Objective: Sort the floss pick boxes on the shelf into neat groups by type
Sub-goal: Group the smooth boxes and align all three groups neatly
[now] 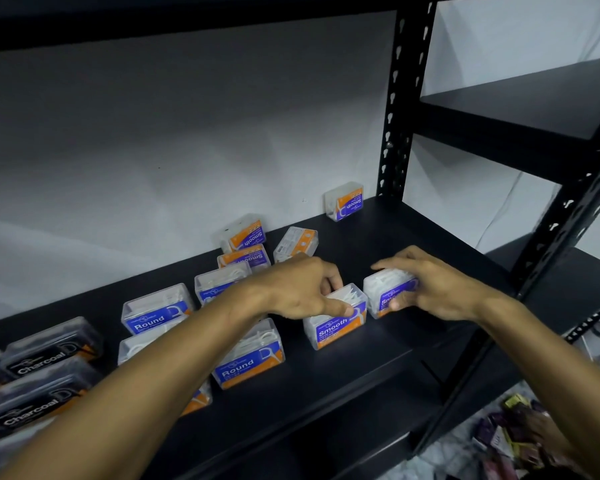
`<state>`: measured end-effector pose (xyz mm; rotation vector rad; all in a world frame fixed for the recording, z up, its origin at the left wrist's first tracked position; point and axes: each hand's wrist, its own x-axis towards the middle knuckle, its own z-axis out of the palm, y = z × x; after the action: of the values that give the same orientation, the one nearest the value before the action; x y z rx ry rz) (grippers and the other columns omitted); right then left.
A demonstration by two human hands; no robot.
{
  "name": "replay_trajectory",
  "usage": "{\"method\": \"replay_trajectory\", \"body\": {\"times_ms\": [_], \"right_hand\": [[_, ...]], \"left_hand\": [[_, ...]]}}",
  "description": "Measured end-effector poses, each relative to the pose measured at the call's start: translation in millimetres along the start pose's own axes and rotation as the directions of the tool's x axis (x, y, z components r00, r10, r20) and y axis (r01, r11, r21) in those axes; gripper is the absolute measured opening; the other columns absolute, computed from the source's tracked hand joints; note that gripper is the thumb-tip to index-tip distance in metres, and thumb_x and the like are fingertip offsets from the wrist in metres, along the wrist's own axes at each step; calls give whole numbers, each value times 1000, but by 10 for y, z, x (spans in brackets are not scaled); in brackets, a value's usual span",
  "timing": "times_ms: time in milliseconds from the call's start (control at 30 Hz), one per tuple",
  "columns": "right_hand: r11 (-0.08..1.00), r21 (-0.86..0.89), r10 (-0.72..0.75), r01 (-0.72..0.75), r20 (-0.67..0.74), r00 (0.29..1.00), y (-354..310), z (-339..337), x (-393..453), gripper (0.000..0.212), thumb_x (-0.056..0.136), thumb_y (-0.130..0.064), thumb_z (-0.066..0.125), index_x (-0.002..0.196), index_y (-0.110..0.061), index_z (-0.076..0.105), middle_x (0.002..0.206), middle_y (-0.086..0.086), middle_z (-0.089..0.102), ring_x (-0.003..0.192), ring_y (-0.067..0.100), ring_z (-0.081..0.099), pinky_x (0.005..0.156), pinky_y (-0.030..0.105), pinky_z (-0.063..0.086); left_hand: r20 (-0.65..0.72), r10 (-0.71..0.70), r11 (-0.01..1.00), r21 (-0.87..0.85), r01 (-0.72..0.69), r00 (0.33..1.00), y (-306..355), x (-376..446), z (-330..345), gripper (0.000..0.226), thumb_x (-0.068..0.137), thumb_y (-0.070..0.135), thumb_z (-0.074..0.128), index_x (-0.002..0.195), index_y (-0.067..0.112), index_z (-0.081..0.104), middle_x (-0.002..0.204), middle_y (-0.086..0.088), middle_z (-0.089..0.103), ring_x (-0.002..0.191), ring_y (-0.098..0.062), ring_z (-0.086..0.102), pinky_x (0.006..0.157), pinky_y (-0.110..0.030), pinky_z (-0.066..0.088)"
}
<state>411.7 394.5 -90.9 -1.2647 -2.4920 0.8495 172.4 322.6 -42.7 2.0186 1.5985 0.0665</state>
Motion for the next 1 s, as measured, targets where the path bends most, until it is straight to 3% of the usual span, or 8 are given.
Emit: {"method": "replay_trajectory", "body": {"times_ms": [167, 367, 500, 567, 633, 767, 900, 1000], "right_hand": [[1000, -10, 8, -8, 22, 1000, -1, 0, -8, 72, 75, -19, 78, 130, -51, 43, 120, -17, 36, 109, 10, 49, 95, 38, 47], [1000, 0, -10, 10, 16, 1000, -150, -89, -40, 83, 64, -45, 81, 135, -49, 38, 129, -17, 33, 125, 8, 34, 107, 36, 36], [994, 82, -58, 68, -110, 992, -364, -227, 56, 64, 70, -60, 65, 130, -44, 48, 133, -12, 40, 125, 7, 39, 106, 32, 36], [990, 78, -96, 117, -225, 970, -469, -241, 233, 46, 83, -45, 64, 126, -35, 55, 131, -6, 48, 118, 5, 47, 100, 25, 37], [987, -14, -161, 163, -236, 958, -590, -210, 484, 36, 89, -31, 62, 125, -28, 57, 130, -2, 51, 115, 8, 50, 96, 23, 37], [897, -360, -268, 257, 21, 963, -841, -74, 1019, 46, 89, -21, 60, 133, -26, 49, 135, 0, 43, 122, 19, 45, 99, 35, 41], [627, -677, -229, 385, 313, 922, -1045, 86, 1423, 81, 81, -13, 63, 148, -28, 21, 152, 3, 17, 136, 25, 26, 103, 44, 38], [473, -745, -183, 471, 439, 879, -1097, 218, 1648, 99, 75, -12, 70, 151, -31, 9, 158, 5, 4, 141, 26, 17, 106, 45, 37]], "left_hand": [[16, -10, 1000, -18, 11, 1000, 10, -11, -3, 43, 83, 50, 68, 118, 26, 61, 107, 8, 68, 90, -4, 67, 82, -31, 57], [-68, -54, 999, -3, 54, 996, -6, -90, -135, 53, 83, 63, 58, 125, 30, 57, 113, 11, 65, 100, -4, 62, 88, -30, 53], [-335, -115, 991, -101, 86, 935, -284, -144, -441, 37, 83, 62, 59, 106, 34, 67, 111, 11, 67, 100, -7, 61, 91, -35, 50], [-429, -185, 982, -105, 154, 884, -510, -139, -600, 30, 87, 53, 60, 103, 30, 69, 111, 10, 68, 100, -9, 61, 92, -38, 50], [-437, -253, 961, -12, 275, 863, -731, -115, -735, 28, 89, 48, 59, 104, 27, 68, 116, 6, 66, 101, -14, 60, 90, -38, 50], [-333, -348, 881, 204, 427, 876, -931, -26, -811, 33, 88, 49, 58, 111, 26, 63, 115, 1, 64, 96, -18, 58, 77, -32, 46], [-254, -320, 860, 327, 392, 913, -883, 55, -777, 35, 89, 46, 57, 117, 24, 61, 114, 0, 63, 96, -20, 59, 78, -33, 48], [-197, -281, 855, 393, 338, 939, -854, 105, -740, 38, 85, 40, 62, 120, 26, 59, 114, -1, 63, 95, -20, 58, 79, -33, 49]]}}
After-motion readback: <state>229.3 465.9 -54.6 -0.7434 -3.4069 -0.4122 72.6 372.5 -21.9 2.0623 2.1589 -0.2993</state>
